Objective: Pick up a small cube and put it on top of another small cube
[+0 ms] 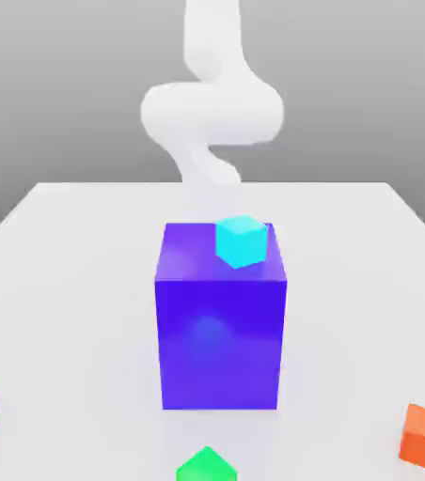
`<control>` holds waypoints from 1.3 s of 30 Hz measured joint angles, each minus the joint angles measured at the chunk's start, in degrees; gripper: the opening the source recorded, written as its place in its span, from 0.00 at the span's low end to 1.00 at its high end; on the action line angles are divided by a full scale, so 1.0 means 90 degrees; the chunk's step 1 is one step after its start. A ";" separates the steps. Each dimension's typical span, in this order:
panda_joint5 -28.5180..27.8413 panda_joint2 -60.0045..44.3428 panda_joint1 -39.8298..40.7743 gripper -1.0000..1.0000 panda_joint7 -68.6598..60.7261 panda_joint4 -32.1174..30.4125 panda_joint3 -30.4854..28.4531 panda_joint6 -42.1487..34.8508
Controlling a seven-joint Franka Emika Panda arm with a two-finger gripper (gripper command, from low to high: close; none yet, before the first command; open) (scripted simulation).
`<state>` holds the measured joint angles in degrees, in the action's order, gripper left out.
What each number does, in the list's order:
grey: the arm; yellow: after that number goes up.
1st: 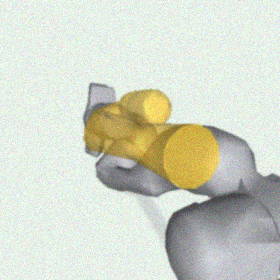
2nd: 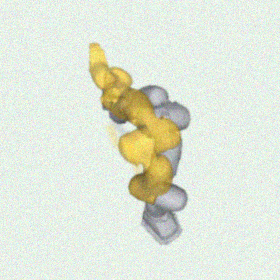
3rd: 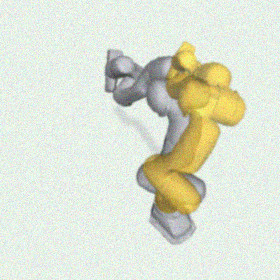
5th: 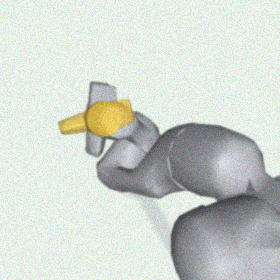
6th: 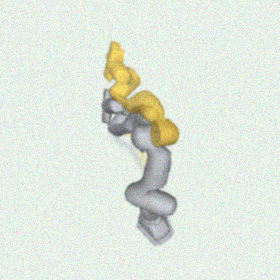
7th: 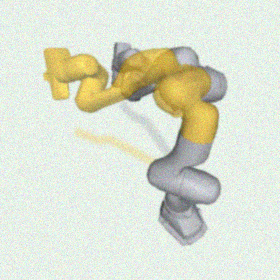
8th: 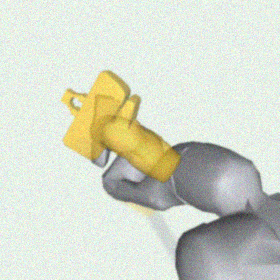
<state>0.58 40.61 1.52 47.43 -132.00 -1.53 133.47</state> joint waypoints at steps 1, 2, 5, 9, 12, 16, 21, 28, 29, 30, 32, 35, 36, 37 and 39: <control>0.0027 -0.0250 0.0070 0.50 0.0077 -0.0010 -0.0077 0.0081; 0.0056 -0.0490 0.0139 0.50 0.0149 -0.0020 -0.0151 0.0159; 0.0148 -0.1188 0.0338 0.50 0.0352 -0.0049 -0.0370 0.0387; 0.0290 -0.2109 0.0600 0.50 0.0603 -0.0087 -0.0669 0.0686; 0.0415 -0.2799 0.0789 0.50 0.0779 -0.0116 -0.0903 0.0911; 0.0619 -0.3725 0.1041 0.50 0.0987 -0.0153 -0.1214 0.1207; 0.0927 -0.4891 0.1596 0.50 0.1210 -0.0198 -0.1467 0.1572; 0.1355 -0.6529 0.2128 0.50 0.1514 -0.0251 -0.1768 0.2087; 0.1460 -0.6763 0.2209 0.50 0.1477 -0.0223 -0.1731 0.2215; 0.1576 -0.6995 0.2299 0.50 0.1412 -0.0182 -0.1650 0.2365; 0.1809 -0.7456 0.2499 0.50 0.1253 -0.0080 -0.1423 0.2696; 0.1910 -0.7663 0.2597 0.00 0.1180 -0.0032 -0.1306 0.2853; 0.1909 -0.7663 0.2597 0.00 0.1181 -0.0031 -0.1305 0.2854; 0.1909 -0.7663 0.2598 0.00 0.1182 -0.0031 -0.1305 0.2855; 0.1957 -0.7767 0.2649 0.00 0.1147 -0.0007 -0.1244 0.2934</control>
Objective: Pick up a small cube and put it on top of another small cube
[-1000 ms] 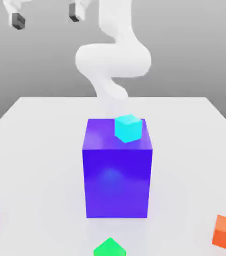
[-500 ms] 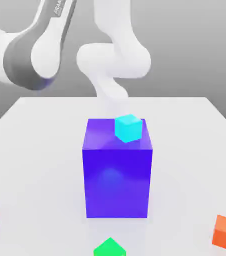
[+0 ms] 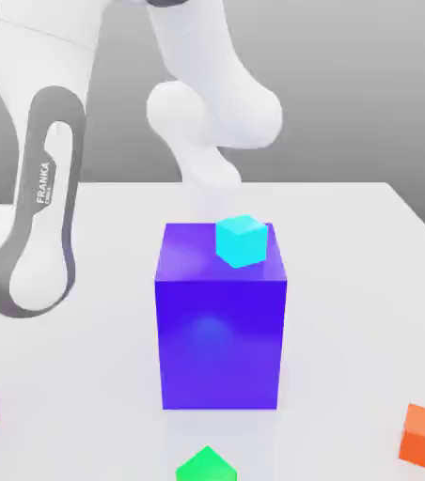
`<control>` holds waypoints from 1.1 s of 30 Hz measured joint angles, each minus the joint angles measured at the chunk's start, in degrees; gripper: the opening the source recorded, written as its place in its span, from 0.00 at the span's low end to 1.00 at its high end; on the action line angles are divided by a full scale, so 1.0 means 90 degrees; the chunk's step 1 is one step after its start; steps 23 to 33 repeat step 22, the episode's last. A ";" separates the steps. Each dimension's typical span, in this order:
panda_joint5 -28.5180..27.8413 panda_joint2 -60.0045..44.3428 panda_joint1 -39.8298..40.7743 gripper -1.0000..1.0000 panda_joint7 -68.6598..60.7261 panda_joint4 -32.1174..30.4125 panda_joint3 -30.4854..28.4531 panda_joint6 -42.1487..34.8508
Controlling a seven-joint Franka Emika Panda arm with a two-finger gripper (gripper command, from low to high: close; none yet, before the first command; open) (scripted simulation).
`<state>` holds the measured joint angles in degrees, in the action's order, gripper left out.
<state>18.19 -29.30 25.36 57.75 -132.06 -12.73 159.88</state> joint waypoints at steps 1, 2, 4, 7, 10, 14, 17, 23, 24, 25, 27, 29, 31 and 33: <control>-0.0033 0.0062 -0.0027 0.00 0.0025 -0.0016 -0.0036 -0.0048; -0.0114 0.0208 -0.0087 0.00 0.0086 -0.0052 -0.0114 -0.0159; -0.0345 0.0609 -0.0231 0.00 0.0257 -0.0150 -0.0307 -0.0456; -0.0754 0.1121 -0.0647 0.00 0.0290 -0.0249 -0.0235 -0.0842; -0.1120 0.1386 -0.1205 0.00 0.0050 -0.0292 0.0218 -0.1023; -0.1564 0.1717 -0.1888 0.00 -0.0255 -0.0390 0.0793 -0.1202; -0.1859 0.1581 -0.2373 0.00 -0.0500 -0.0339 0.1236 -0.1088; -0.2022 0.0976 -0.2656 1.00 -0.0622 -0.0220 0.1425 -0.0592; -0.2022 0.0976 -0.2656 1.00 -0.0622 -0.0220 0.1425 -0.0592; -0.2022 0.0976 -0.2656 1.00 -0.0622 -0.0220 0.1425 -0.0592; -0.2022 0.0976 -0.2656 1.00 -0.0622 -0.0220 0.1425 -0.0592; -0.2022 0.0976 -0.2656 1.00 -0.0622 -0.0220 0.1425 -0.0592; -0.2022 0.0976 -0.2656 1.00 -0.0622 -0.0220 0.1425 -0.0592; -0.2022 0.0976 -0.2656 1.00 -0.0622 -0.0220 0.1425 -0.0592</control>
